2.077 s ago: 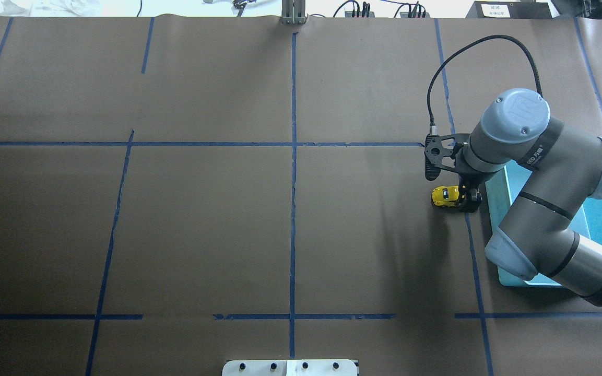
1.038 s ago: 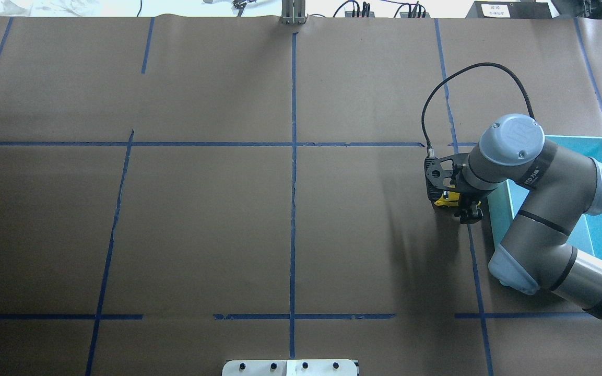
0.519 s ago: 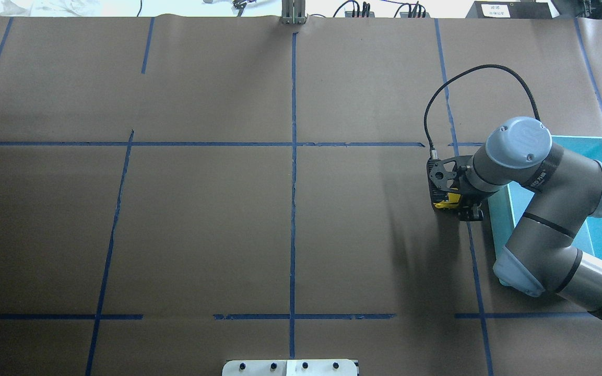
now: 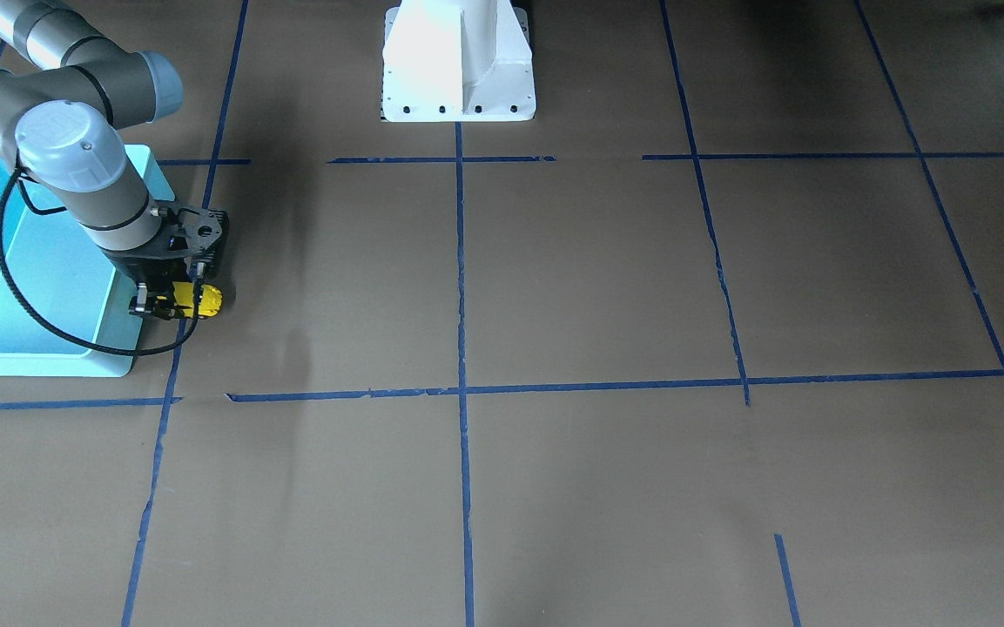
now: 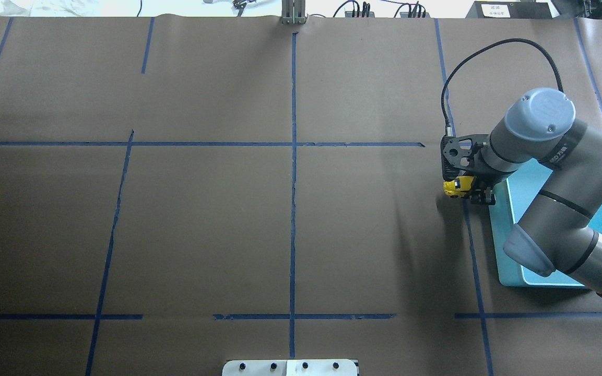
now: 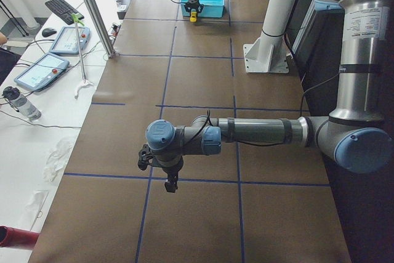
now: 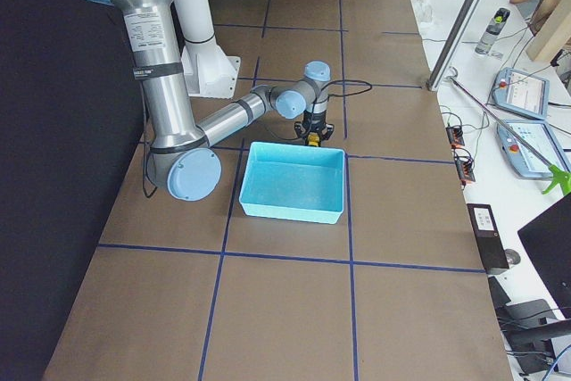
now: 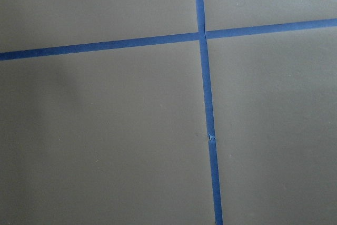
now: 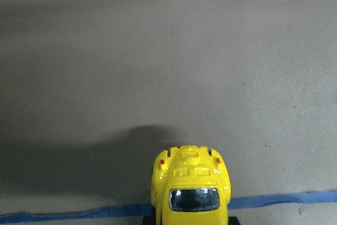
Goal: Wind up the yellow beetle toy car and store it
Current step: 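Lift the car with the right gripper and carry it over the tray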
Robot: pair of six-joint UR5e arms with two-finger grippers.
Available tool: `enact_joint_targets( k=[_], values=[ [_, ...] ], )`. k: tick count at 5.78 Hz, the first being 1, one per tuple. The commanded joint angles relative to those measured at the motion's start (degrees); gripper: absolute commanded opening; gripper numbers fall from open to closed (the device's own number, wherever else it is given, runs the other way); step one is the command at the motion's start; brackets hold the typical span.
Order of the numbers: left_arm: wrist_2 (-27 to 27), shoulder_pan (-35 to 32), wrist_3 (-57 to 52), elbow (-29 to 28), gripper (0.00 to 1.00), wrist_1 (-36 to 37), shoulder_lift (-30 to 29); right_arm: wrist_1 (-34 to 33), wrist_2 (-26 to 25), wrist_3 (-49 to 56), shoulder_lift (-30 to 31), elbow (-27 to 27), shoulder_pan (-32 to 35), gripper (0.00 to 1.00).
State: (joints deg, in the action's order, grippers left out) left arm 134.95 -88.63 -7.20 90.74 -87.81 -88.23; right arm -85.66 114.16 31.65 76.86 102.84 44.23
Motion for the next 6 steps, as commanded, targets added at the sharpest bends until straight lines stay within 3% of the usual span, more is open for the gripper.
enact_joint_targets(
  k=[1, 2, 4, 6],
  values=[
    [-0.1, -0.1, 0.0, -0.2, 1.00, 0.0, 0.0, -8.5, 0.4, -0.1, -1.7, 3.4, 1.9, 0.26],
    [0.0, -0.1, 0.0, -0.2, 1.00, 0.0, -0.1, -14.9, 0.2, 0.0, -6.3, 3.3, 2.3, 0.26],
    [0.0, 0.0, 0.0, -0.3, 1.00, -0.1, -0.2, -20.3, 0.4, 0.1, -8.7, 4.6, 4.9, 0.21],
    [0.0, 0.0, 0.0, -0.9, 1.00, -0.1, -0.4, -22.4, 0.4, 3.5, -4.2, 9.9, 7.2, 0.19]
  ],
)
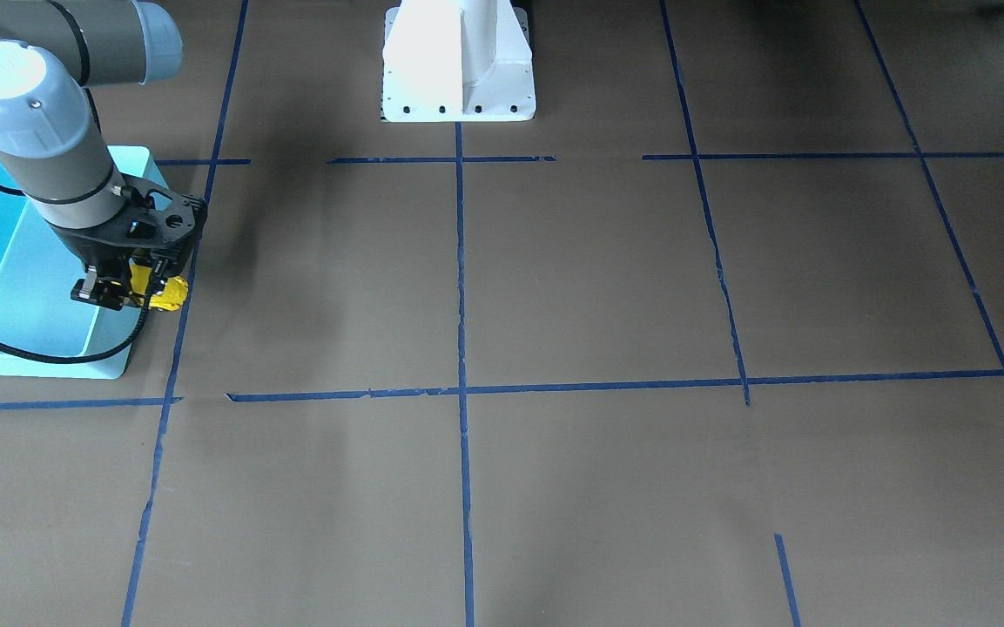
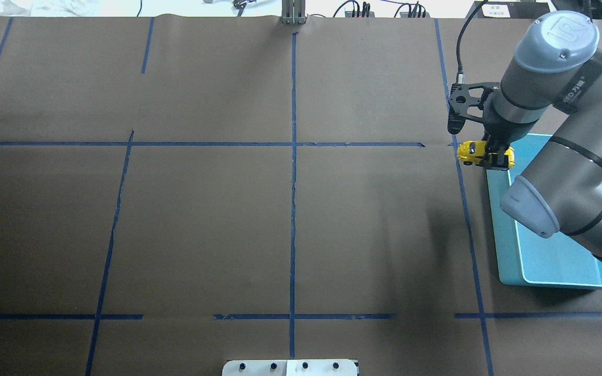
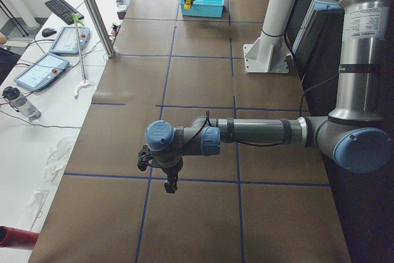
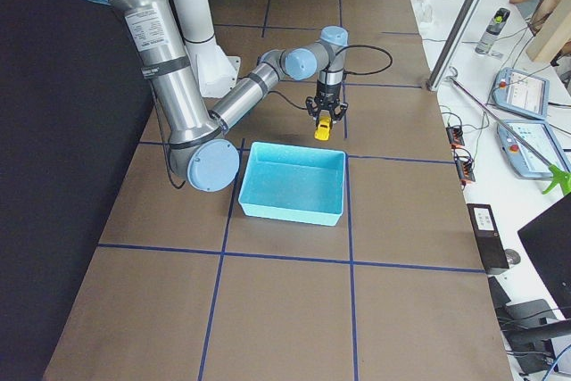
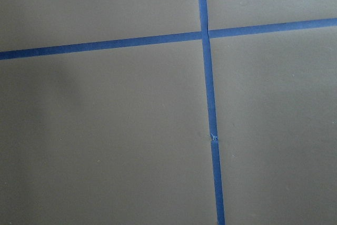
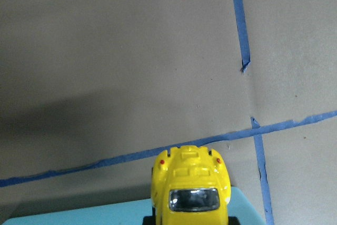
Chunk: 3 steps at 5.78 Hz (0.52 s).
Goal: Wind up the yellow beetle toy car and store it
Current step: 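Lift the car with the right gripper and carry it over the tray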
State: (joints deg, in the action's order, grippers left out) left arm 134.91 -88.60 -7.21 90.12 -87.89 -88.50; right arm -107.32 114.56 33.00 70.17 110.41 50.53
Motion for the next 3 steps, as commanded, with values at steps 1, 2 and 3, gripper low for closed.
enact_joint_targets(
  k=[1, 2, 3],
  values=[
    [0.0, 0.0, 0.0, -0.5, 1.00, 0.0, -0.4, -0.4, 0.0, 5.6, 6.3, 4.5, 1.8, 0.19],
    [0.0, 0.0, 0.0, -0.5, 1.00, 0.0, -0.4, 0.5, 0.0, 7.2, 9.7, 5.9, 2.5, 0.19],
    [0.0, 0.0, 0.0, -0.4, 1.00, 0.0, -0.4, 3.8, -0.2, 9.2, 13.3, 6.7, 2.8, 0.20]
  ],
)
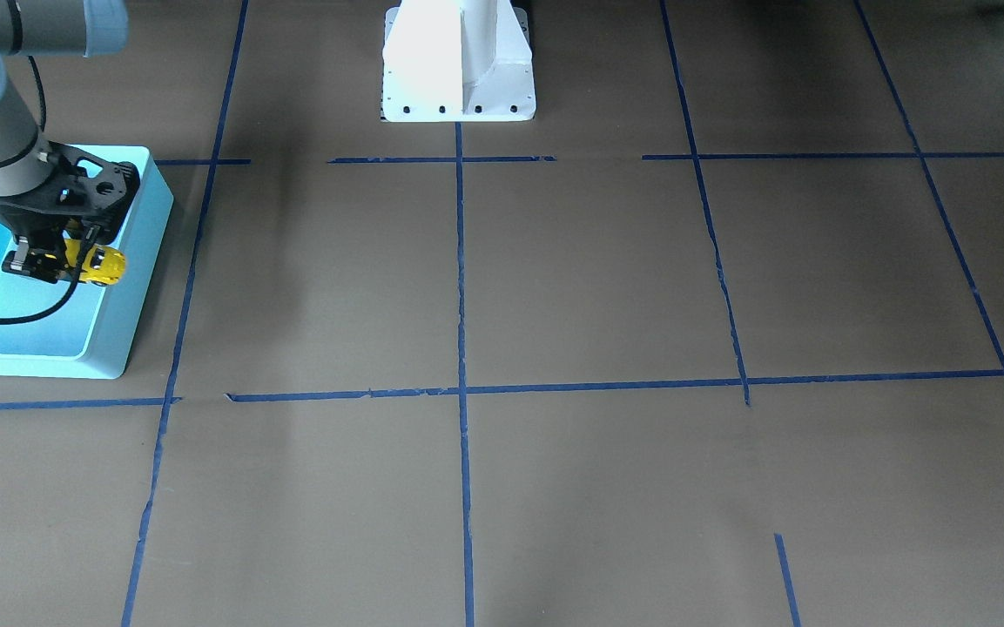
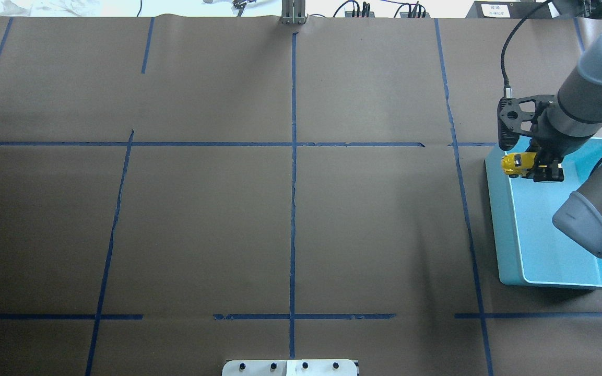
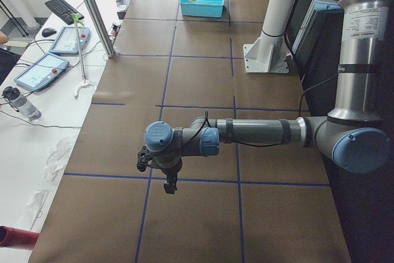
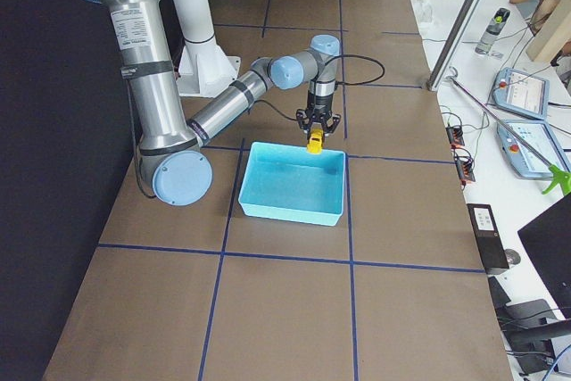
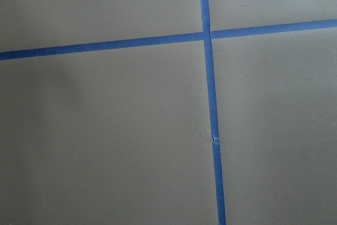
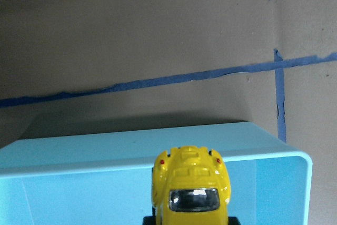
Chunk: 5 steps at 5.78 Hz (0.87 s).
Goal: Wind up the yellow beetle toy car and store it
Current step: 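Lift the car with the right gripper and carry it over the tray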
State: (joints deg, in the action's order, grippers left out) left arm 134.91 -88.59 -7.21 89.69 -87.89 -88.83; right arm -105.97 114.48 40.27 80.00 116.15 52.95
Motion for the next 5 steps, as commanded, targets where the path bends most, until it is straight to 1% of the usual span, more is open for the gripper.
enact_joint_targets(
  k=[1, 2, 3, 4, 5],
  values=[
    [0.0, 0.0, 0.0, 0.0, 1.00, 0.0, 0.0, 8.6, -0.1, 1.8, 7.6, 0.9, 0.4, 0.23],
    [0.0, 0.0, 0.0, 0.0, 1.00, 0.0, 0.0, 11.4, -0.2, 1.7, 9.7, 0.4, 0.3, 0.23],
    [0.1, 0.0, 0.0, 0.0, 1.00, 0.0, 0.0, 13.9, -0.2, 1.7, 10.1, -1.5, 0.2, 0.26],
    [0.1, 0.1, 0.0, 0.0, 1.00, 0.0, -0.1, 19.4, 0.0, 1.2, 11.1, -3.7, 0.2, 0.28],
    [0.1, 0.1, 0.0, 0.0, 1.00, -0.1, -0.1, 20.8, 0.0, 1.2, 11.1, -5.6, 0.1, 0.29]
  ],
)
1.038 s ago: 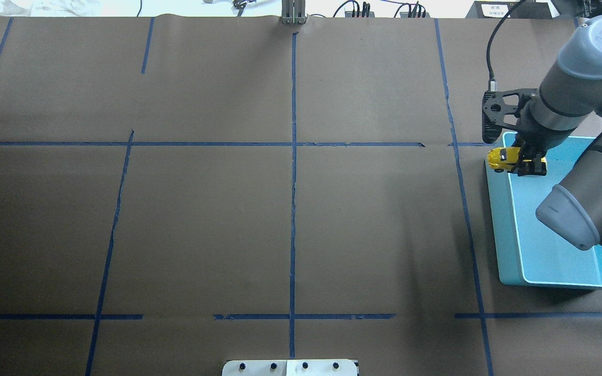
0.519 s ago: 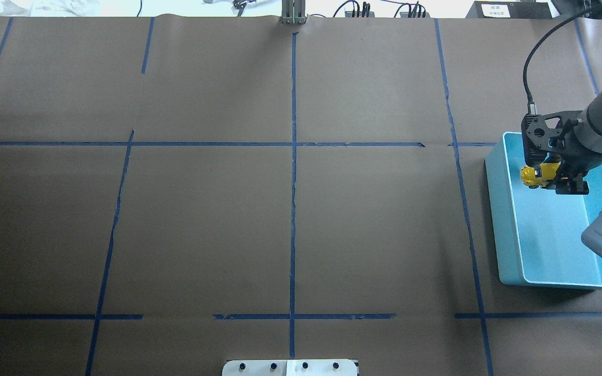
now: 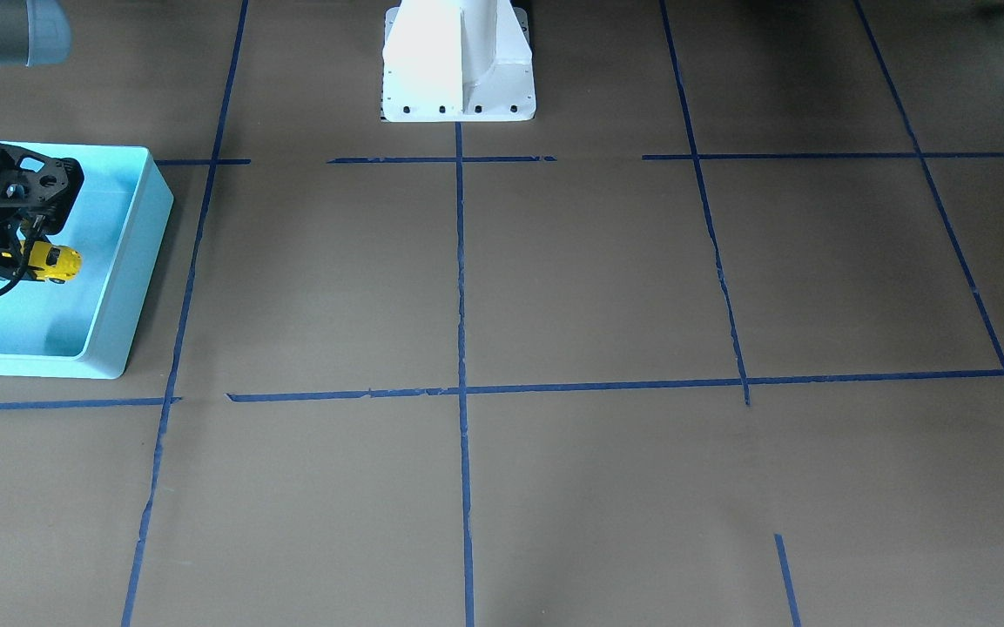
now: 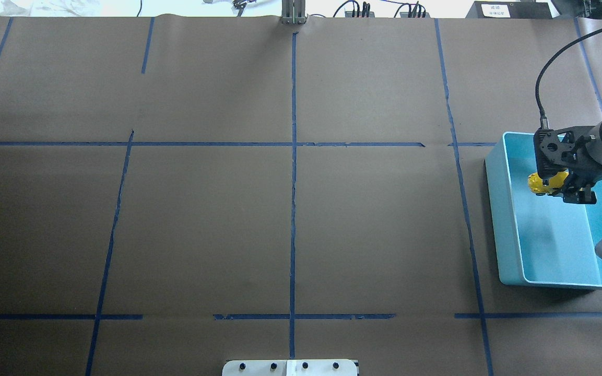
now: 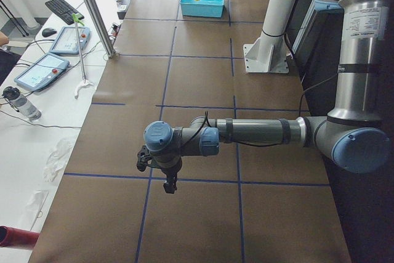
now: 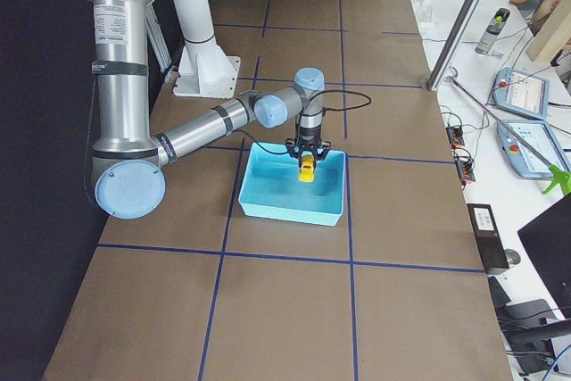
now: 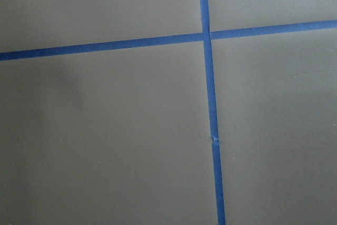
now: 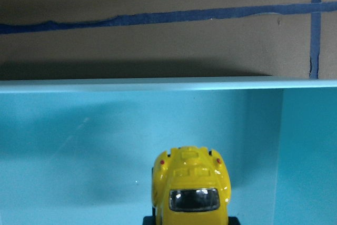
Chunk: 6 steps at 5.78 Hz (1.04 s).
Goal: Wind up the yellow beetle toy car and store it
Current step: 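Lower the car into the blue tray and open the right gripper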
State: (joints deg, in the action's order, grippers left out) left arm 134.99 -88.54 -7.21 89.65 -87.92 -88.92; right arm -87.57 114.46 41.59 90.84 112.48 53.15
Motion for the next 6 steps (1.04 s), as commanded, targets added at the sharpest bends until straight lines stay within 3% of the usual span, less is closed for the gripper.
enact_joint_targets(
  k=[1, 3, 6],
  values=[
    [0.0, -0.1, 0.0, 0.0, 1.00, 0.0, 0.0, 6.6, 0.1, -0.4, 0.3, -4.3, -0.1, 0.30],
    [0.2, -0.1, 0.7, 2.4, 1.00, 0.6, -0.2, 7.5, 1.9, -1.1, -0.1, -6.0, -0.1, 0.34],
    [-0.1, -0.1, 0.9, 5.3, 1.00, 2.8, -0.6, 7.5, 2.0, -1.2, -0.9, -6.2, -0.7, 0.55]
  ],
)
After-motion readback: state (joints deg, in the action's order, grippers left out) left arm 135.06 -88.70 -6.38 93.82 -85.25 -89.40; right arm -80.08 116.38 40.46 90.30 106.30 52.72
